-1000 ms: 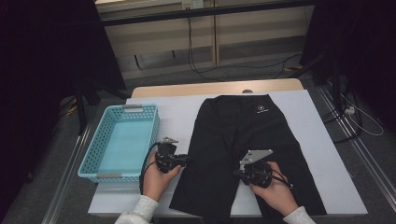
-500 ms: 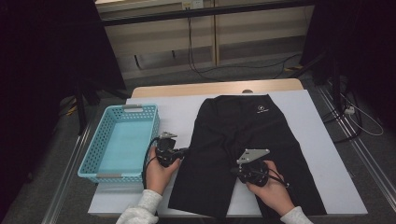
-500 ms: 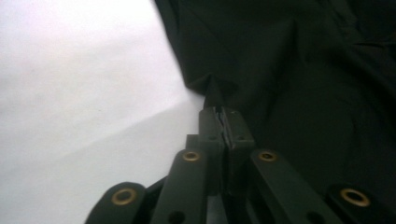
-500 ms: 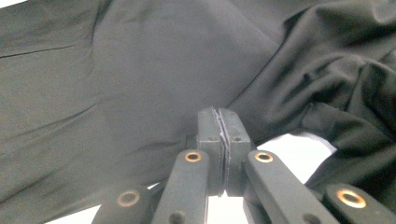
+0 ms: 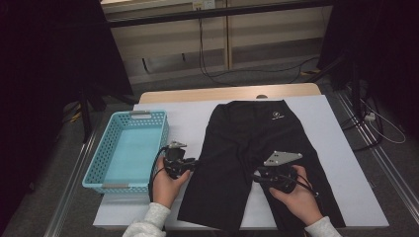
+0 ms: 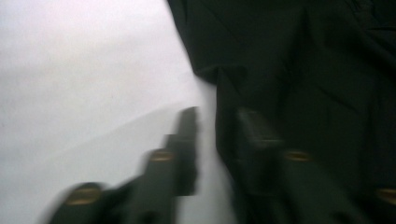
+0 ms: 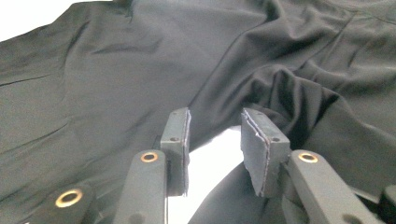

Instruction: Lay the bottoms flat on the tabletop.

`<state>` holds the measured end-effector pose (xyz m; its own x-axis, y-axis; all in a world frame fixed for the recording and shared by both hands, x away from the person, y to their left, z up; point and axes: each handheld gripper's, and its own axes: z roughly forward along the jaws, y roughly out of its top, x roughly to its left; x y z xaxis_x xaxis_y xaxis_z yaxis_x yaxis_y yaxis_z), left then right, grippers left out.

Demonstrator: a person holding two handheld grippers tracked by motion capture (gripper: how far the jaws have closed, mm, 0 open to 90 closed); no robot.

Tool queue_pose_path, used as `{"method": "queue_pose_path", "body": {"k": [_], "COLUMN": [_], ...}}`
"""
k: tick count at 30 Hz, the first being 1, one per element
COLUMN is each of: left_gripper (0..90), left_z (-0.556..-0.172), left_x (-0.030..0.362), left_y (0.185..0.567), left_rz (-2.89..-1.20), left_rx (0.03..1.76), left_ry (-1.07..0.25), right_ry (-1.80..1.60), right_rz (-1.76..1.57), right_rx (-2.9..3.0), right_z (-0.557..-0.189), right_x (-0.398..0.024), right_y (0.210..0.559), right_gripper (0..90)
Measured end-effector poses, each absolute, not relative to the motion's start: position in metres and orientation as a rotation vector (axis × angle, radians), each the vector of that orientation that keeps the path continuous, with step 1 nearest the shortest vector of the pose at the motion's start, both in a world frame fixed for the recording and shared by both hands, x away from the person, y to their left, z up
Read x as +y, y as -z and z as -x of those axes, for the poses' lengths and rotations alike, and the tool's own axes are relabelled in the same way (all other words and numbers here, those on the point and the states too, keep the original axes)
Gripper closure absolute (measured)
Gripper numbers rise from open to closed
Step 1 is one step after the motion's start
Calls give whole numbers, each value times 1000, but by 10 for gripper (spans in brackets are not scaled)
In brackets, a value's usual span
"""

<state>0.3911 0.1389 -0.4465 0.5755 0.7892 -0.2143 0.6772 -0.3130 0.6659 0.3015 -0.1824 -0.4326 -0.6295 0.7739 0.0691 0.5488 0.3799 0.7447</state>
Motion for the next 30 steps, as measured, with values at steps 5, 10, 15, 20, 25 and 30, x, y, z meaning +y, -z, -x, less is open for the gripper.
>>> {"method": "queue_pose_path", "body": {"k": [5,10,15,20,25,30], "left_gripper": [584,812,898,899,900,900], "left_z": [-391,-390,-390,-392,-393,-394], "left_x": [137,135,136,139,139,141], "left_y": [449,447,445,441,444,443], "left_rz": [-2076,-2114,-2111,-2063,-2066,-2060], "left_rx": [1157,1168,1179,1181,1179,1187], "left_ry": [-139,-104,-88,-146,-143,-175], "right_ry": [-1105,-1085,-1084,-1086,-1055,-1042], "right_rz": [-1161,-1115,-1104,-1079,-1090,-1062], "right_rx": [2336,2382,2394,2446,2509,2535], "right_z": [-301,-300,-298,-295,-291,-290], "right_x": [-183,-177,-174,-167,-157,-148], "right_y": [430,435,435,438,443,450], "right_gripper": [565,523,523,555,555,468]}}
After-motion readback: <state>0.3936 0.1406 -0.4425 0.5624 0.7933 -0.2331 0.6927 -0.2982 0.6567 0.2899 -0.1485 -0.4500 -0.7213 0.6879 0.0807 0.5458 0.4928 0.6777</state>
